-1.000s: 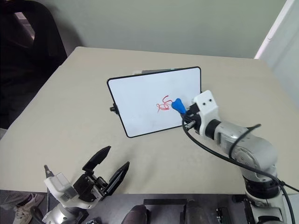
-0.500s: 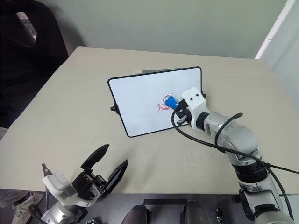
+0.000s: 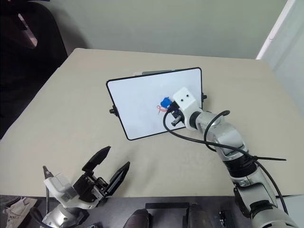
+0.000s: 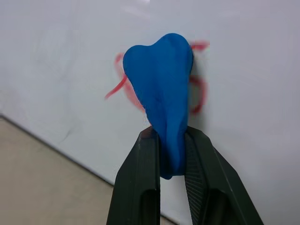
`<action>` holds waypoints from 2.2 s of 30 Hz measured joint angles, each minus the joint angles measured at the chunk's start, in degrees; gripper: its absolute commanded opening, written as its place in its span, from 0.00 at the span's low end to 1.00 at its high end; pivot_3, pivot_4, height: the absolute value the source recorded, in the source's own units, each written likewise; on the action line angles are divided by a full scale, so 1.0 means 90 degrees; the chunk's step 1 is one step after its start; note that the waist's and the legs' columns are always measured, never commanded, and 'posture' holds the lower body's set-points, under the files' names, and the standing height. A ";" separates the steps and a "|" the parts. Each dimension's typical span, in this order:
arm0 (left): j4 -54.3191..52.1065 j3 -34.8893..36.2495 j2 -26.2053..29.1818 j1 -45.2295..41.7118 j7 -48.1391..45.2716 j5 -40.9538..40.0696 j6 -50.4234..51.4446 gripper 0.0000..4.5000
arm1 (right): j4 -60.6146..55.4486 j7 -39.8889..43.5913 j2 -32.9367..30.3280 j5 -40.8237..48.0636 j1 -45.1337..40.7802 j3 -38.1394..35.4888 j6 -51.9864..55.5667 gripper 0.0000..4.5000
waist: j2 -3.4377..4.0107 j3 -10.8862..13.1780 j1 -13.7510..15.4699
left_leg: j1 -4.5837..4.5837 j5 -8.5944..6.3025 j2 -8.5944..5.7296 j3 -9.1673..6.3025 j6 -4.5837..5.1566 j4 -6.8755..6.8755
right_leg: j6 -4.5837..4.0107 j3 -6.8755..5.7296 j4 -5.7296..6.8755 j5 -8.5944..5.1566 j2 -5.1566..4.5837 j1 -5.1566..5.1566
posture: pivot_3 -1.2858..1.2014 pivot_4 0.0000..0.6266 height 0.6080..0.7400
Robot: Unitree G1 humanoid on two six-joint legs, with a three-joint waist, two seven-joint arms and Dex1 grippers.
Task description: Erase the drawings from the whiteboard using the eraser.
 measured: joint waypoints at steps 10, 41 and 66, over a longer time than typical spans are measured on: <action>0.0035 0.0110 0.0005 -0.0071 0.0023 -0.0039 0.0015 1.00 | 0.0231 0.0176 0.0126 -0.0158 -0.0080 -0.0039 0.0098 0.09 | 0.0002 0.0002 -0.0012 | -0.0004 0.0013 0.0000 0.0004 -0.0015 0.0004 | -0.0038 0.0000 0.0000 0.0023 0.0003 -0.0009 | 0.52 0.24 1.00; 0.0029 0.0141 0.0005 -0.0071 -0.0007 -0.0125 0.0112 1.00 | 0.0444 0.0025 0.0328 -0.0461 -0.0624 -0.0761 0.0185 0.09 | 0.0011 0.0007 -0.0042 | -0.0011 0.0022 -0.0001 0.0006 -0.0010 -0.0003 | -0.0055 0.0000 -0.0001 0.0031 0.0007 -0.0019 | 0.52 0.24 1.00; 0.0025 0.0211 0.0003 -0.0091 -0.0004 -0.0148 0.0131 1.00 | -0.0101 0.0031 0.0147 -0.0574 -0.0160 -0.0507 0.1205 0.09 | 0.0012 0.0008 -0.0051 | -0.0016 0.0023 -0.0001 0.0008 -0.0010 0.0000 | -0.0066 0.0003 -0.0002 0.0027 0.0010 -0.0022 | 0.52 0.24 1.00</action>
